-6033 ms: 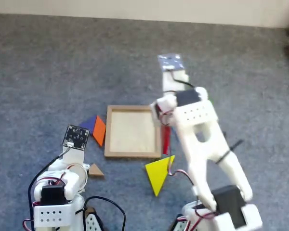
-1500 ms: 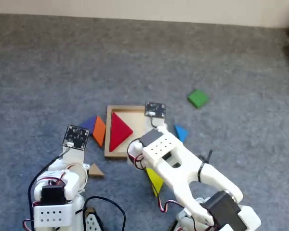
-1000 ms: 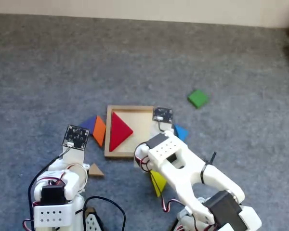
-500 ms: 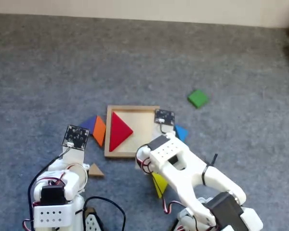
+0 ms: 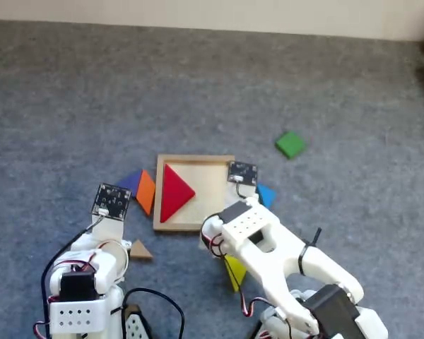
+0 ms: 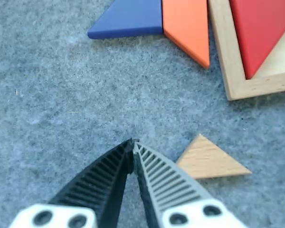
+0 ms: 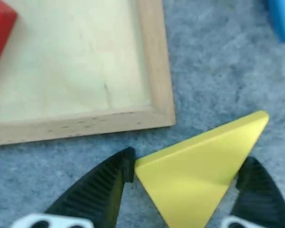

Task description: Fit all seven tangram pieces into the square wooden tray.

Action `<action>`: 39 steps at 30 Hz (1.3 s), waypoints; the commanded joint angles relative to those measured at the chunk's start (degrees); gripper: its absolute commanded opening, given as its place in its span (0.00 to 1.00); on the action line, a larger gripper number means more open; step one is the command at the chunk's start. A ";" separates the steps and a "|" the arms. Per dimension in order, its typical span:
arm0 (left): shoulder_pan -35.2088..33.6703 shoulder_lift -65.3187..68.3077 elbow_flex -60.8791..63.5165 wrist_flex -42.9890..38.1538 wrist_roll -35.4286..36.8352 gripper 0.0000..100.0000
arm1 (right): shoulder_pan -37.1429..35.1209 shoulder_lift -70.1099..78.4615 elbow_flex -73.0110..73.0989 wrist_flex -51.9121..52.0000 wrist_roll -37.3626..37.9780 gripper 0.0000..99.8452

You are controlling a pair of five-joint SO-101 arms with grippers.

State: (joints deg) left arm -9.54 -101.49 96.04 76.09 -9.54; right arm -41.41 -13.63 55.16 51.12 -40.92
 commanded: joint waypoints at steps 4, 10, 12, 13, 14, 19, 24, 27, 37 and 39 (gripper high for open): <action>0.84 -2.77 1.10 0.35 0.44 0.01 | 1.98 -0.22 2.77 -1.01 -0.26 0.29; 0.84 -2.77 1.10 0.35 0.44 0.01 | 2.15 -0.31 2.95 -0.66 -0.09 0.29; 0.84 -2.77 1.10 0.35 0.44 0.01 | 3.47 -0.31 2.95 -0.66 -0.18 0.29; 0.84 -2.77 1.10 0.35 0.44 0.01 | 4.53 -0.31 2.95 -0.66 -0.18 0.29; 0.84 -2.77 1.10 0.35 0.44 0.01 | 5.41 -0.31 2.95 -0.66 -0.09 0.29; 0.84 -2.77 1.10 0.35 0.44 0.01 | 7.52 -0.31 2.95 0.48 0.00 0.26; 0.84 -2.77 1.10 0.35 0.44 0.01 | 7.60 -0.31 2.51 0.57 0.18 0.16; 0.84 -2.77 1.10 0.35 0.44 0.01 | 8.84 -0.31 2.51 0.57 3.08 0.16; 0.84 -2.77 1.10 0.35 0.44 0.01 | 17.10 -4.00 -2.59 12.09 13.19 0.16; 0.84 -2.77 1.10 0.35 0.44 0.01 | 18.51 -7.52 -3.21 12.70 14.33 0.16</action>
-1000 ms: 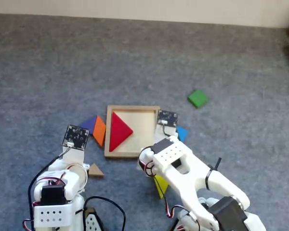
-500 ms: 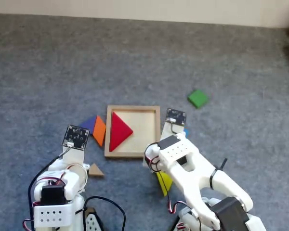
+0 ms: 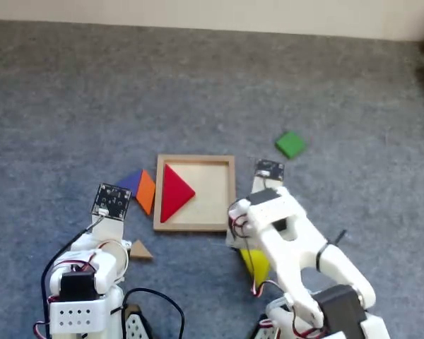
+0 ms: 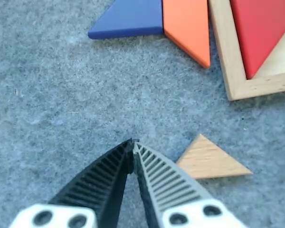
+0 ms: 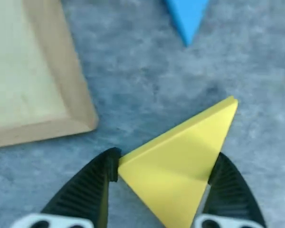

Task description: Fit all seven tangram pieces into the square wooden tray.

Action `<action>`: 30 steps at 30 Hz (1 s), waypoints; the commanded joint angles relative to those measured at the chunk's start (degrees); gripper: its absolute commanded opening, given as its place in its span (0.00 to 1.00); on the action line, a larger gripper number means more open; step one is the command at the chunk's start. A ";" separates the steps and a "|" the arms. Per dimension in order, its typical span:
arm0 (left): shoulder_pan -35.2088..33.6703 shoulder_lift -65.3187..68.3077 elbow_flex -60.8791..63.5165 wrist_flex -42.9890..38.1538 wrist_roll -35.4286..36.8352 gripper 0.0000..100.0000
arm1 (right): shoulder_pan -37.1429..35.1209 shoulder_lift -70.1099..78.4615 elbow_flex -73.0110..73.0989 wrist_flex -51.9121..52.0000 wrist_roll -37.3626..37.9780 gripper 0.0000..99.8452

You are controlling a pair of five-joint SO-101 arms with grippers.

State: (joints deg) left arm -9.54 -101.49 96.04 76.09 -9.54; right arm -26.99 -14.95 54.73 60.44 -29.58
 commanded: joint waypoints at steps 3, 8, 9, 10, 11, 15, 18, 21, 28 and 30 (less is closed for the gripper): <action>0.84 -2.77 1.10 0.35 0.44 0.01 | 5.67 -12.26 -1.54 3.47 5.19 0.16; 0.84 -2.77 1.10 0.35 0.44 0.01 | 6.55 -22.90 0.66 3.12 11.08 0.16; 0.84 -2.77 1.10 0.35 0.44 0.01 | 6.55 -24.92 1.10 3.12 12.84 0.16; 0.84 -2.77 1.10 0.35 0.44 0.01 | 6.55 -26.68 1.27 3.03 14.77 0.16; 0.84 -2.77 1.10 0.35 0.44 0.01 | 6.46 -28.09 1.27 3.03 16.88 0.16; 0.84 -2.77 1.10 0.35 0.44 0.01 | 6.20 -31.78 1.01 3.03 26.90 0.16; 0.84 -2.77 1.10 0.35 0.44 0.01 | 6.11 -31.78 -0.92 1.71 33.41 0.16; 0.84 -2.77 1.10 0.35 0.44 0.01 | 6.11 -31.78 -2.51 -3.03 42.02 0.16; 0.84 -2.77 1.10 0.35 0.44 0.01 | 2.33 -31.78 -2.59 -15.34 60.40 0.16; 0.84 -2.77 1.10 0.35 0.44 0.01 | 0.13 -31.69 -2.59 -16.13 63.30 0.16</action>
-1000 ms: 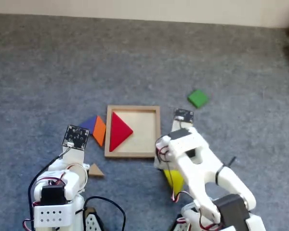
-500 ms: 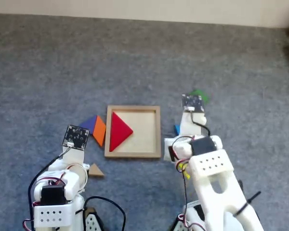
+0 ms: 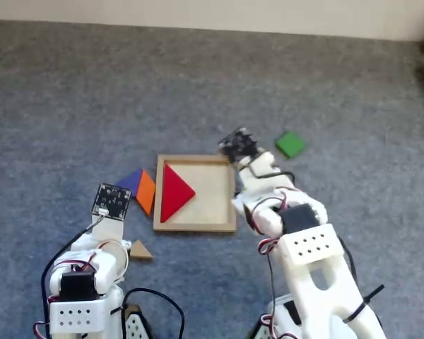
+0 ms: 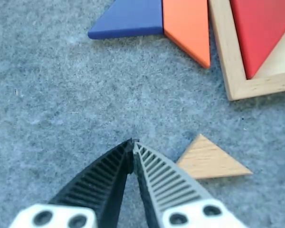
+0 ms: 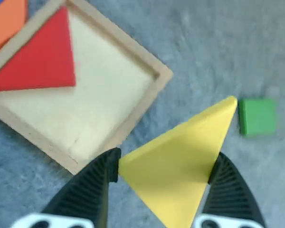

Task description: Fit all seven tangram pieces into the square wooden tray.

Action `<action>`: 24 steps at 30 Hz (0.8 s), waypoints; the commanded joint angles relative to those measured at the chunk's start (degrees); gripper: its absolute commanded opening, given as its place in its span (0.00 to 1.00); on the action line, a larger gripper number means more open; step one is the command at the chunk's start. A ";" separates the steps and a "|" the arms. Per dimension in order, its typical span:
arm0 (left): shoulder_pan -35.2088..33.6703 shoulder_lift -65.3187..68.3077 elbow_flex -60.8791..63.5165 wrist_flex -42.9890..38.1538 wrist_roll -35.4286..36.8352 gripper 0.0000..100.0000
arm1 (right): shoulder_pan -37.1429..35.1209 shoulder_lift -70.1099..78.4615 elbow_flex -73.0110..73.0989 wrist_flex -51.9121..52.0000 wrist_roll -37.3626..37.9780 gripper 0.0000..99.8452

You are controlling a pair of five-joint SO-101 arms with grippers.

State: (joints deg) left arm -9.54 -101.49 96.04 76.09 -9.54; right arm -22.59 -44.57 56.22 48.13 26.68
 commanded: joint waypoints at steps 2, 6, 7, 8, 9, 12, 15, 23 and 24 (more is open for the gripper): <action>0.84 -2.77 1.10 0.35 0.44 0.01 | -6.02 -1.27 -4.09 -4.53 8.88 0.16; 0.84 -2.77 1.10 0.35 0.44 0.01 | -8.84 4.88 -4.88 -4.70 9.67 0.16; 0.84 -2.77 1.10 0.35 0.44 0.01 | -9.54 6.90 -6.02 -5.58 9.67 0.16; 0.84 -2.77 1.10 0.35 0.44 0.01 | -10.33 9.27 -7.34 -6.20 9.67 0.16; 0.84 -2.77 1.10 0.35 0.44 0.01 | -10.95 11.65 -8.57 -6.55 9.76 0.16; 0.84 -2.77 1.10 0.35 0.44 0.01 | -12.18 18.95 -13.76 -6.55 11.96 0.16; 0.84 -2.77 1.10 0.35 0.44 0.01 | -12.62 25.71 -18.51 -6.46 17.93 0.16; 0.84 -2.77 1.10 0.35 0.44 0.01 | -13.76 41.63 -28.70 -6.20 28.22 0.16; 0.84 -2.77 1.10 0.35 0.44 0.01 | -13.85 43.12 -30.11 -6.20 28.22 0.16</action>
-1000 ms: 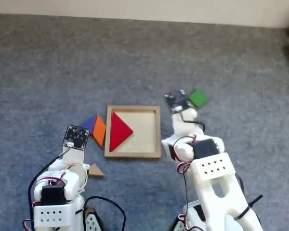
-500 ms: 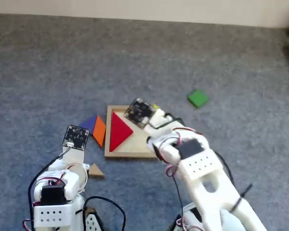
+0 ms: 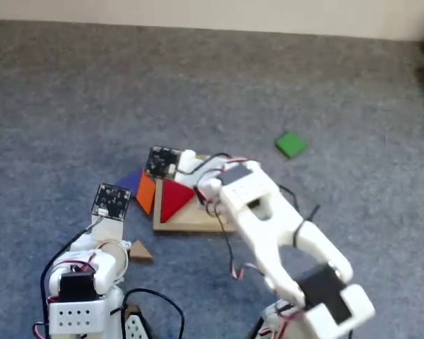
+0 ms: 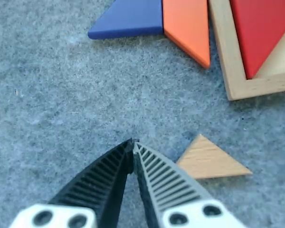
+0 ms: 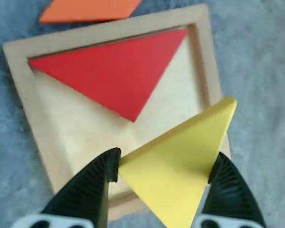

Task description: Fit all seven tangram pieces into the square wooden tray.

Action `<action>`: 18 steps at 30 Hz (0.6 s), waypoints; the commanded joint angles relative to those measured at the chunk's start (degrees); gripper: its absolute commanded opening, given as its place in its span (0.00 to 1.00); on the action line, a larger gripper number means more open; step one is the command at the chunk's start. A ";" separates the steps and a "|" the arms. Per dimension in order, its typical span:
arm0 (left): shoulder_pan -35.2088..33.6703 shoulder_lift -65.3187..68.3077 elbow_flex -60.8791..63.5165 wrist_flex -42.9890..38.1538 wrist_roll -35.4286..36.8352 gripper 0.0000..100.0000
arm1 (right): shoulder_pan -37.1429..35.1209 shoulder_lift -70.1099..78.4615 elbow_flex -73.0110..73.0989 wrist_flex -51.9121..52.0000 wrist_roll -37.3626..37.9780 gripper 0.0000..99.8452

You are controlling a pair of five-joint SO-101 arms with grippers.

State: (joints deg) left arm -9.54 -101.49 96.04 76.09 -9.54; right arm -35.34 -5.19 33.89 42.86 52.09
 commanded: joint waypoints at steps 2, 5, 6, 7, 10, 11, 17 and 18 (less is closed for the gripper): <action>0.84 -2.77 1.10 0.35 0.44 0.01 | -1.27 6.55 -10.42 -0.84 2.81 0.16; 0.84 -2.77 1.10 0.35 0.44 0.01 | -1.36 9.54 -13.58 0.31 2.64 0.16; 0.84 -2.77 1.10 0.35 0.44 0.01 | -1.45 10.24 -14.73 1.36 2.64 0.16; 0.84 -2.77 1.10 0.35 0.44 0.01 | -1.63 10.77 -15.78 2.59 2.64 0.16; 0.84 -2.77 1.10 0.35 0.44 0.01 | -1.80 11.30 -17.89 5.49 2.55 0.20; 0.84 -2.77 1.10 0.35 0.44 0.01 | -2.24 11.30 -18.33 6.46 2.46 0.22; 0.84 -2.77 1.10 0.35 0.44 0.01 | -2.95 11.30 -21.85 12.35 -1.85 0.27; 0.84 -2.77 1.10 0.35 0.44 0.01 | -2.95 11.30 -22.37 12.70 -1.85 0.27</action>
State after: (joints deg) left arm -9.54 -101.49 96.04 76.09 -9.54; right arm -37.54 7.12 16.66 53.14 51.56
